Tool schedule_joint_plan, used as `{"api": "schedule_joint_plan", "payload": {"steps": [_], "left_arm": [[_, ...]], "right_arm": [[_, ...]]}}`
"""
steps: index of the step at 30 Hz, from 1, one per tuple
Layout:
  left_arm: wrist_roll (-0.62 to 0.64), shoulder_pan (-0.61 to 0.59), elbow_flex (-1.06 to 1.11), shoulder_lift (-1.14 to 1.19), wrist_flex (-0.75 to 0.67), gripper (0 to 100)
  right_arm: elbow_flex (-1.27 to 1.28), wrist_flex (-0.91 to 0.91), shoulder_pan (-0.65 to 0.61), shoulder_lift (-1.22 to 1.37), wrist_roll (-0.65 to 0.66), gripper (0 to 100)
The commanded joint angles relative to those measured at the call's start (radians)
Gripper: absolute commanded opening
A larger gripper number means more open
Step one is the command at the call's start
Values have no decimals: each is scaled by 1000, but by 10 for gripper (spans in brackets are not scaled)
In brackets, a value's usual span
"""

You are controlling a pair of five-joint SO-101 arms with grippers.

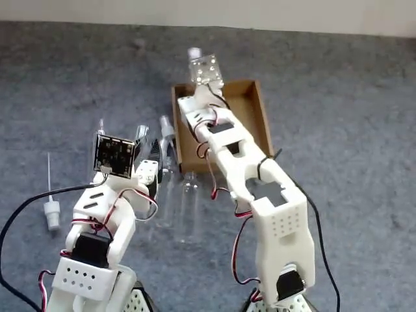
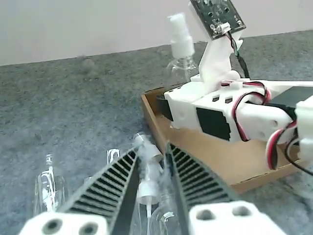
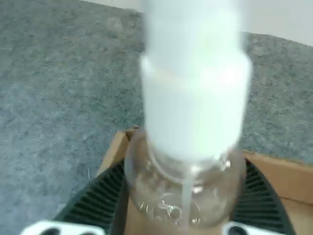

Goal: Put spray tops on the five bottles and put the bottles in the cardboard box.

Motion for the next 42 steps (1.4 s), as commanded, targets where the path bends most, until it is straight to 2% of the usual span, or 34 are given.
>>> {"api": "schedule_joint_plan", "payload": {"steps": [1,5,11,19,27,34,36,39,42], "left_arm": [[-9,-12,-10,1,-23,36],[-9,-10,-10,1,-23,36],[-9,-8,-10,1,-23,36],[-9,-10,-10,1,-26,37],[-9,-7,-10,1,-26,37],[-3,-4,-33,2,-21,36],[-2,-10,-84,4,-8,35],[-2,-12,-206,28,123,38],[-28,-24,-384,148,293,38]], "right_arm": [[-2,7,-1,-68,6,264],[-24,16,-2,-70,8,264],[-162,154,1,-70,6,264],[-510,441,-2,-71,6,264],[-972,940,-2,-70,6,257],[-1372,1607,-2,-68,11,82],[-1475,1776,-2,-65,12,65],[-1472,1778,4,-73,3,62],[-1248,1776,-10,-91,-52,63]]}}
